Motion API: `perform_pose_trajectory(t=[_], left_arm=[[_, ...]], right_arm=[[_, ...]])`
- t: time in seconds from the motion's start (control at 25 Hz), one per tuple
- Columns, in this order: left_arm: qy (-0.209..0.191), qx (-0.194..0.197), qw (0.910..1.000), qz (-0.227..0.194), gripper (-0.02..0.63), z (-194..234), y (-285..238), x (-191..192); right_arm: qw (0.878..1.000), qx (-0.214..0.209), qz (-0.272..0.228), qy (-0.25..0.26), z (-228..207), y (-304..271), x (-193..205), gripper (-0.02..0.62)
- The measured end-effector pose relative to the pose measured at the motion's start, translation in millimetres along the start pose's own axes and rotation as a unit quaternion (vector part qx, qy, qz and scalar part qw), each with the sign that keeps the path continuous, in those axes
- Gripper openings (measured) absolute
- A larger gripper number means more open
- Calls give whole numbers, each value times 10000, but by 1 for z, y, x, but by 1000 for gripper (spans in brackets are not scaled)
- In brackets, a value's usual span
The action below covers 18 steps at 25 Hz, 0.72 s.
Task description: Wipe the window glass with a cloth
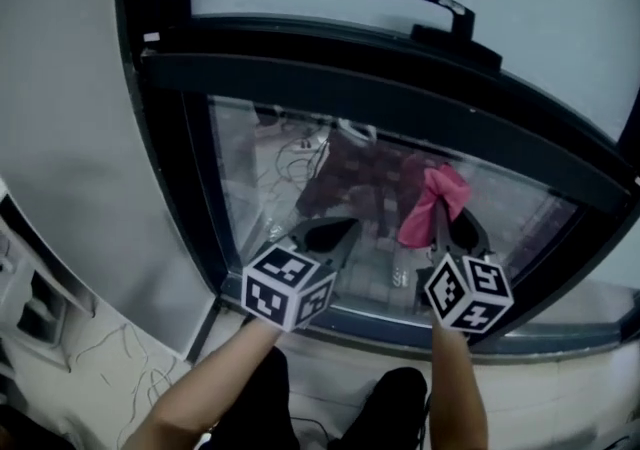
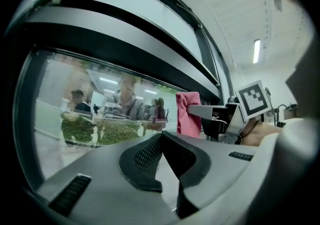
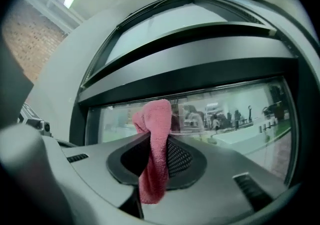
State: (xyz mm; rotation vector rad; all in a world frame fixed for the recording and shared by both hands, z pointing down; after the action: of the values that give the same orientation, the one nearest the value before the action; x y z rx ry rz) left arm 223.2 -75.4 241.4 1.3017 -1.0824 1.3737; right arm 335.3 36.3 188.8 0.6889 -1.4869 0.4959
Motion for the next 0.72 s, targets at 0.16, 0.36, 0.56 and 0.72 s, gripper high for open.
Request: perform_pose_trajectory(t=[0.16,0.36,0.56,0.72], left_arm=[[59,-582,9983,-15,6,43,62,1],[122,-1315,9912,-36,6,90,144,4],[170,-1722,9849,-33,6,123,203,9],[198,-1966,9803,-40,6,148,233,10]], right_arm=[[9979,-651,57,-47,83,-16,7,58],[9891,-1465,110,-102,189,-34,17,59],[9805,-1958,154,-54,276,-45,28,60],[9748,-2224,180,-1,331,-63,33,60]])
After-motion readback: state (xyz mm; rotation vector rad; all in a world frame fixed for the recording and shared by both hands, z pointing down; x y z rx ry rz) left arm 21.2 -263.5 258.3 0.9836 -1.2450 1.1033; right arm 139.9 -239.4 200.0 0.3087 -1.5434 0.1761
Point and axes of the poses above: the fingertips, and each gripper's own axes: y backward along the fingers, z to its left, x out of its underside, the point moved 3 cm from there along y, backward along the fingers, and after that the axes turned 10 degrees about x, right-handed, at the moved point
